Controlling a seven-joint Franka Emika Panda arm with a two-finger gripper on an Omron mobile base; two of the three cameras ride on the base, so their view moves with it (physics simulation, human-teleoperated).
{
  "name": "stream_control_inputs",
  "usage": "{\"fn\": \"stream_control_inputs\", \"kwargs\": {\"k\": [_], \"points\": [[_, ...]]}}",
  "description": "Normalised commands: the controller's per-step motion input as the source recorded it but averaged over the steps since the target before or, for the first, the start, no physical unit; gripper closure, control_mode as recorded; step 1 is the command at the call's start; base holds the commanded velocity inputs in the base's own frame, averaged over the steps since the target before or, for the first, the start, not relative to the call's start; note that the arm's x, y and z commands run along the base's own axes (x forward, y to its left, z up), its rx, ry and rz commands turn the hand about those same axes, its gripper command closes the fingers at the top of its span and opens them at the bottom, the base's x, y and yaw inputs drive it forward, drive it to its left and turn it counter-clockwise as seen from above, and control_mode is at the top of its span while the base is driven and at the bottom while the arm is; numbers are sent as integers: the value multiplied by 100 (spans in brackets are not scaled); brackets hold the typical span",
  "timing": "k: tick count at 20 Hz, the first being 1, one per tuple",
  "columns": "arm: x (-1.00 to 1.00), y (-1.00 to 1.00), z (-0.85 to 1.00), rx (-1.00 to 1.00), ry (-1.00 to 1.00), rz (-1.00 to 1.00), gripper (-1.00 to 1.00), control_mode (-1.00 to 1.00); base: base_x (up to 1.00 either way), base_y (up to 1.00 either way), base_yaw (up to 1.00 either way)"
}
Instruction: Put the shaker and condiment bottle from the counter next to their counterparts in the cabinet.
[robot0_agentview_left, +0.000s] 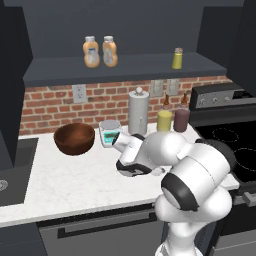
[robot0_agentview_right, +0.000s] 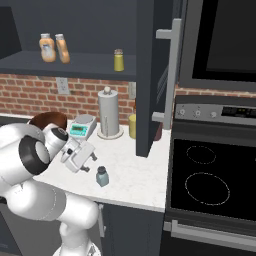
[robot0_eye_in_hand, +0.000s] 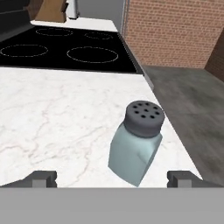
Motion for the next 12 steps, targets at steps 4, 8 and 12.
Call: {"fn": "stream_control_inputs", "kwargs": {"k": [4,8,12], "points": [[-17,-18,-10,0,0,0,-100,-100,0,0,0],[-21,-1,-3,0,0,0,-100,-100,0,0,0],[-2,0,0,0,0,0,-100,-100,0,0,0]]}}
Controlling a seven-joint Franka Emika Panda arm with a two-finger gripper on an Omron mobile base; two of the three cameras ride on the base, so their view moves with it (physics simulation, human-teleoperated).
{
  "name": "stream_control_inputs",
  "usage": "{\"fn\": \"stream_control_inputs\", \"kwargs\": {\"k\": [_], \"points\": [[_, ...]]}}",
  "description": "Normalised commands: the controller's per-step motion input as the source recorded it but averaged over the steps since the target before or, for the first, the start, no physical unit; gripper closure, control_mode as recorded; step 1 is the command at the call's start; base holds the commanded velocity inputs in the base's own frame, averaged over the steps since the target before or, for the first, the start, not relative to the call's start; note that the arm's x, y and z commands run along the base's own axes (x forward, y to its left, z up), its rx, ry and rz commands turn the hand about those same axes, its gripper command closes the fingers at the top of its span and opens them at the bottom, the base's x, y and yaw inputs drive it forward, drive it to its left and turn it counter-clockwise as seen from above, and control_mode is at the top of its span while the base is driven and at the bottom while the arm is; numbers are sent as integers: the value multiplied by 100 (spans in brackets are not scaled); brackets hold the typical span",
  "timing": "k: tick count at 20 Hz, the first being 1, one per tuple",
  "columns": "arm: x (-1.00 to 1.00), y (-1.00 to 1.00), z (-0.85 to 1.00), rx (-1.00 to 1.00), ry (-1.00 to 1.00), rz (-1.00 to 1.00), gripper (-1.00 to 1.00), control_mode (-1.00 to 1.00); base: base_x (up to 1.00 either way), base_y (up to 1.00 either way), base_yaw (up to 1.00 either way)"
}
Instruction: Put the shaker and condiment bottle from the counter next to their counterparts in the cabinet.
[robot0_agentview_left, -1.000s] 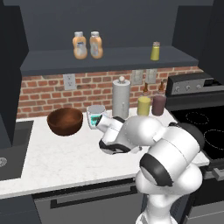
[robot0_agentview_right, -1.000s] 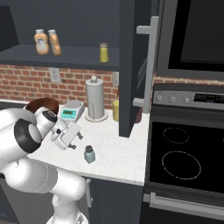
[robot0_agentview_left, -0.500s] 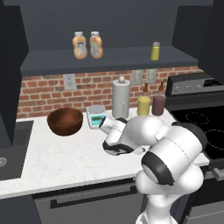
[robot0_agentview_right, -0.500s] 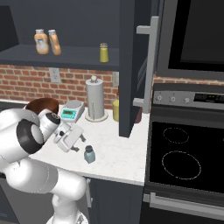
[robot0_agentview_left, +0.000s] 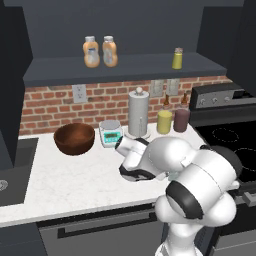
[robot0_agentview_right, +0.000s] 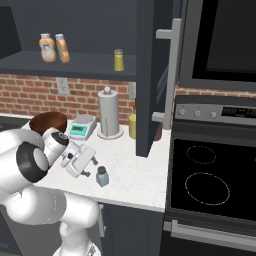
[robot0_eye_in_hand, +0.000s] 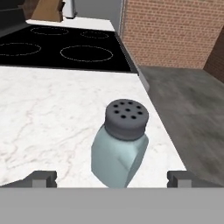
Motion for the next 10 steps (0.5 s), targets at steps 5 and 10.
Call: {"fn": "stream_control_inputs", "kwargs": {"k": [5,10], "points": [[0,-2,0,0,1,0,-100,-100,0,0,0],[0,-6,0,0,1,0,-100,-100,0,0,0]]}}
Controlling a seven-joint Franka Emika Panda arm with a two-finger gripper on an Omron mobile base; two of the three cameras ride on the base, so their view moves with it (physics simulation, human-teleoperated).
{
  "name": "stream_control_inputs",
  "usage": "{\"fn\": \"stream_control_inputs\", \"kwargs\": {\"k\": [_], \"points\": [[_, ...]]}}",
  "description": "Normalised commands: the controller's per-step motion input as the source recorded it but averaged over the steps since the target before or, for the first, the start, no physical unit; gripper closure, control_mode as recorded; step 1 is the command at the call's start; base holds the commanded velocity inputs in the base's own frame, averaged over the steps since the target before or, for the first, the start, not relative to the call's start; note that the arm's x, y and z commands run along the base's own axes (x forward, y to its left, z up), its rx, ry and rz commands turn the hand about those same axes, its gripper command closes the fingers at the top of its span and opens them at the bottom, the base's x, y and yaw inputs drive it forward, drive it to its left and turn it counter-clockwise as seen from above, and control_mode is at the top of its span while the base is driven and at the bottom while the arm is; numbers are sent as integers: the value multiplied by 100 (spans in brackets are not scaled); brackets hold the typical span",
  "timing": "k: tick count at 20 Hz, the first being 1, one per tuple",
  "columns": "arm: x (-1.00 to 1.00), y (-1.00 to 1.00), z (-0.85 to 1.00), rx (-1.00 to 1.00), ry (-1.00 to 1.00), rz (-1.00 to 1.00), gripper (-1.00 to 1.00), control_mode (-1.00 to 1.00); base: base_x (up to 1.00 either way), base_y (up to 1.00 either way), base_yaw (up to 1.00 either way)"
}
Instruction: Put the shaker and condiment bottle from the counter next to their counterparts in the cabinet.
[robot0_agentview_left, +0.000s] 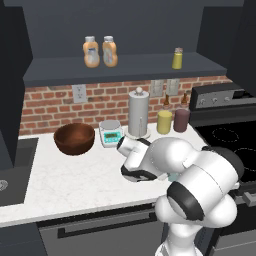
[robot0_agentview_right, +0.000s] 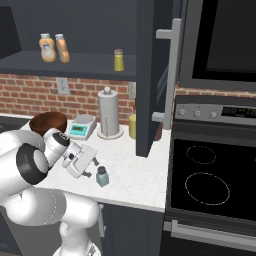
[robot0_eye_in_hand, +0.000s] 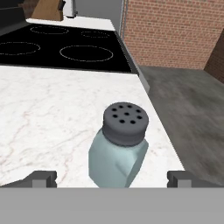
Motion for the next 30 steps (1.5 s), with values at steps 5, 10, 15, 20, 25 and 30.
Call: {"fn": "stream_control_inputs", "kwargs": {"k": [5,10,15,20,25,30], "points": [[0,-4,0,0,1,0,-100,-100,0,0,0],[0,-7,-1,0,1,0,-100,-100,0,0,0],[0,-18,-6,0,3,0,-100,-100,0,0,0],[0,-14,-7,0,2,0,-100,-100,0,0,0],[0,-9,-14,0,1,0,-100,-100,0,0,0],[0,0,-30,0,0,0,-100,-100,0,0,0]]}}
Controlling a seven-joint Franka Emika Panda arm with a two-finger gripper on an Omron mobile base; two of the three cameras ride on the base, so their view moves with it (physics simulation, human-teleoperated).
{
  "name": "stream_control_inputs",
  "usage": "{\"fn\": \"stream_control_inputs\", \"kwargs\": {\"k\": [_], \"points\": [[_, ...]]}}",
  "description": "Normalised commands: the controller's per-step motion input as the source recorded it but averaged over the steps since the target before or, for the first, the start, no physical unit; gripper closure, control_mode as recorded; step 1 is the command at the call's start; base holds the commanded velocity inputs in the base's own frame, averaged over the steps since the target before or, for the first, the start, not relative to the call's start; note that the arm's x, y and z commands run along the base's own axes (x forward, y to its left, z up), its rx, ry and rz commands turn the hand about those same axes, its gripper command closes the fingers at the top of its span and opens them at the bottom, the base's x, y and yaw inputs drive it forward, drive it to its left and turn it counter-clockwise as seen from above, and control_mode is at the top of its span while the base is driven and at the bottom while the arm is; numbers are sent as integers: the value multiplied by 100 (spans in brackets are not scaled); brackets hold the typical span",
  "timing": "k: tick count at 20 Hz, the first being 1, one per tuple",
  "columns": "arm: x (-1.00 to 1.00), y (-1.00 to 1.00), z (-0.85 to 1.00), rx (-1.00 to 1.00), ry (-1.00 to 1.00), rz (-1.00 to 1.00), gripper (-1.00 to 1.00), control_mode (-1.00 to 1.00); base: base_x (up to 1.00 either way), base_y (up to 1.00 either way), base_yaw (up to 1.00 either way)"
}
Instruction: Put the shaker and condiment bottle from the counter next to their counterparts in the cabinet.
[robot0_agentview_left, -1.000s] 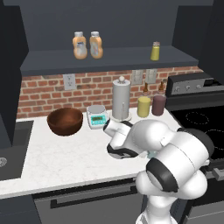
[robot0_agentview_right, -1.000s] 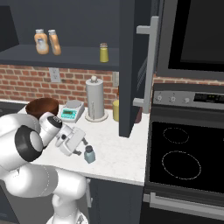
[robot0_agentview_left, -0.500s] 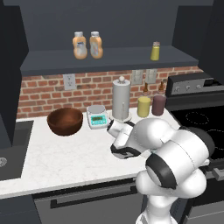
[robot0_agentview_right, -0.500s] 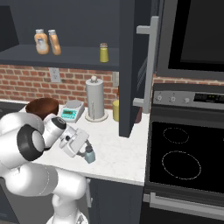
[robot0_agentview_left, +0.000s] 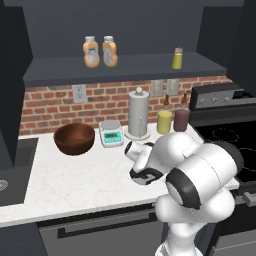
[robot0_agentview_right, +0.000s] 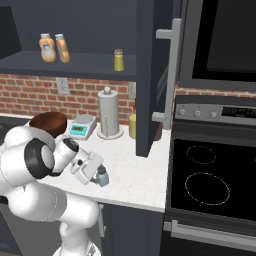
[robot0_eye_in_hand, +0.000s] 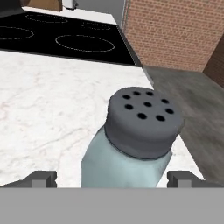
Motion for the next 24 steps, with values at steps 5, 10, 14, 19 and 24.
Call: {"fn": "stream_control_inputs", "kwargs": {"k": [5,10,14,19,24], "points": [[0,0,-16,0,0,0,100,-100,0,0,0],[0,0,20,1,1,2,100,-100,0,0,0],[0,0,63,4,2,9,100,-100,0,0,0],[0,0,72,4,5,17,100,-100,0,0,0],[0,-9,63,4,5,29,100,-100,0,0,0]]}}
